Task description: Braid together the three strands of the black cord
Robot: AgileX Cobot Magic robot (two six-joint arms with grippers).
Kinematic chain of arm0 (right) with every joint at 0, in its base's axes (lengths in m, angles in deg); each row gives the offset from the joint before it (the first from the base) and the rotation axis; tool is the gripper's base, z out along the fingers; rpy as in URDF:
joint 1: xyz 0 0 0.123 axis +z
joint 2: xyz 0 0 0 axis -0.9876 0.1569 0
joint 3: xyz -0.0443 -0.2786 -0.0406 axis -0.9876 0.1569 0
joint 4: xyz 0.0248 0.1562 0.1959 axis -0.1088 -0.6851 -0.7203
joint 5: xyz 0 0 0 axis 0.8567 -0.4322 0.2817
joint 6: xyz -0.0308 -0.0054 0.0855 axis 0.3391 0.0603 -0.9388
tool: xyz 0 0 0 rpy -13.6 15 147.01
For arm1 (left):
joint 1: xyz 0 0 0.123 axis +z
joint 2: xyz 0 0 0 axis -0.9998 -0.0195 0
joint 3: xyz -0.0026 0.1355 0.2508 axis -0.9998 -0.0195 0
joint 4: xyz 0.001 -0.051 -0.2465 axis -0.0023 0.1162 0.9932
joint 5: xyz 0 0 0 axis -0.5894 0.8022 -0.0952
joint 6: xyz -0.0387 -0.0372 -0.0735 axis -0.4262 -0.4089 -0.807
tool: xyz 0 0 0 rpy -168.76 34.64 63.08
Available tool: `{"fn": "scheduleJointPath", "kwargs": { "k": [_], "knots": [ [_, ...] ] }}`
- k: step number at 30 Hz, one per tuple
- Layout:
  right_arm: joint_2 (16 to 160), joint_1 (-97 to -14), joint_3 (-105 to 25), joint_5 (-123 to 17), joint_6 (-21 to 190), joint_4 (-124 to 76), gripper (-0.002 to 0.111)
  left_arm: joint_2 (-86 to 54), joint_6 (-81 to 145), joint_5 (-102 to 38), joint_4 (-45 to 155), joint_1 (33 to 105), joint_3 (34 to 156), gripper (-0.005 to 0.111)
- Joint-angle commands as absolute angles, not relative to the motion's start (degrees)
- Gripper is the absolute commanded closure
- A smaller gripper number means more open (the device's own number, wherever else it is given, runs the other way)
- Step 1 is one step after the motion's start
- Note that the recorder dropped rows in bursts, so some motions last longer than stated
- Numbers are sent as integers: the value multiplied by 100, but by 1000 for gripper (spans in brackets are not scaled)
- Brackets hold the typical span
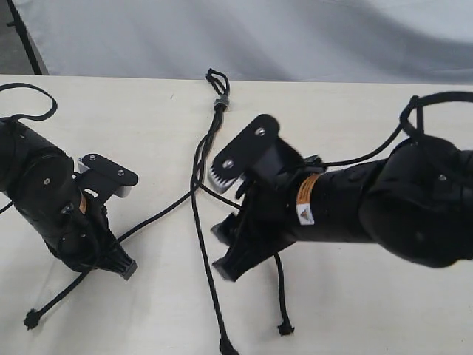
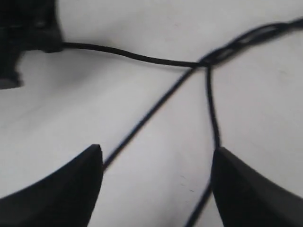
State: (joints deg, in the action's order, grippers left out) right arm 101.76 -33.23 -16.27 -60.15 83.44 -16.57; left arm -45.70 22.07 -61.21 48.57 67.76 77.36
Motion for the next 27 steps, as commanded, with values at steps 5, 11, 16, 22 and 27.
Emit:
{"fn": "scheduleJointPath", "kwargs": {
  "k": [5,11,16,22,27],
  "knots": [
    [11257,-4090,-1614,-5625,8386,-1792,46,-4655,2166,-6341,4854,6815,7625,107],
    [11827,-4090,-1692,-5202,8494,-1792,46,-4655,2166,-6341,4854,6815,7625,107],
    [12131,-4090,-1989,-5520,8630,-1792,48,-4655,2166,-6341,4854,6815,7625,107],
    [12200,-4090,-2028,-5665,8687,-1780,93,-4655,2166,-6353,4855,6815,7625,107],
    [12188,-4090,-2028,-5899,8676,-1780,109,-4655,2166,-6517,4855,6815,7625,107]
  ]
}}
